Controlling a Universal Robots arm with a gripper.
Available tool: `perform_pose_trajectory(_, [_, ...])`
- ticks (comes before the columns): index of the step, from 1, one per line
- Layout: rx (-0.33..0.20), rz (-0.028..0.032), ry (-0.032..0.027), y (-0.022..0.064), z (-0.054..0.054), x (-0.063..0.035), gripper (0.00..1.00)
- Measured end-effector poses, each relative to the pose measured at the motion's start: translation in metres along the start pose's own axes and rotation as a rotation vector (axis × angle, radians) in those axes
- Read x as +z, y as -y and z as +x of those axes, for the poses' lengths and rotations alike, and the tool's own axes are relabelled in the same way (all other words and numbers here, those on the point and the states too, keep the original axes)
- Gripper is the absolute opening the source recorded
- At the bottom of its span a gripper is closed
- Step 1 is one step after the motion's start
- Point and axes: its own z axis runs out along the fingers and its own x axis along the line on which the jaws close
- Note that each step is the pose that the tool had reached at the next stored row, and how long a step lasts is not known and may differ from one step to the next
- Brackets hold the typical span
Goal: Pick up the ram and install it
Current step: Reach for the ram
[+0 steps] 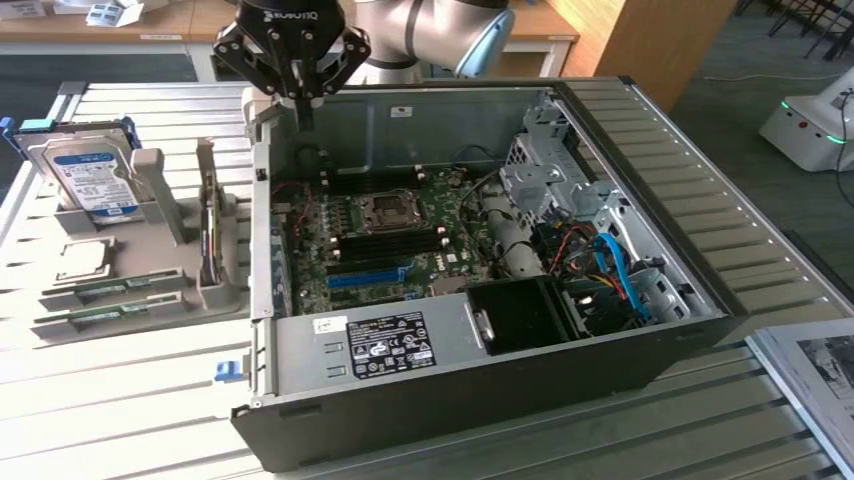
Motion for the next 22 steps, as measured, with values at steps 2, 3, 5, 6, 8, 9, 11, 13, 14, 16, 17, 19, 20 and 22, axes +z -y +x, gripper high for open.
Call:
perform_pose_trajectory(2, [0.0,0.0,0.0,0.0002,0.002,0.0002,0.1])
perform_pose_trajectory(3, [0.0,0.0,0.0,0.0003,0.004,0.0002,0.1])
perform_pose_trajectory(5, [0.0,0.0,0.0,0.0005,0.006,0.0004,0.1])
perform_pose_trajectory(6, [0.0,0.0,0.0,0.0006,0.008,0.0005,0.1])
perform_pose_trajectory(8, [0.0,0.0,0.0,0.0008,0.01,0.0006,0.1])
perform_pose_trajectory(9, [0.0,0.0,0.0,0.0009,0.012,0.0007,0.1])
perform_pose_trajectory(11, [0.0,0.0,0.0,0.001,0.014,0.0009,0.1])
perform_pose_trajectory(13, [0.0,-0.0001,0.0,0.0012,0.017,0.0011,0.1])
perform_pose_trajectory(14, [0.0,-0.0001,0.0,0.0013,0.018,0.0012,0.1])
perform_pose_trajectory(16, [0.0,0.0,-0.0001,0.0015,0.021,0.0013,0.1])
perform_pose_trajectory(17, [0.0,-0.0001,0.0,0.0016,0.023,0.0014,0.1])
perform_pose_trajectory(19, [0.0,0.0,0.0,0.0018,0.026,0.0016,0.1])
perform_pose_trajectory(20, [0.0,0.0,0.0,0.0019,0.027,0.0017,0.1])
perform_pose_trajectory(22, [0.0,-0.0001,0.0,0.002,0.03,0.002,0.1])
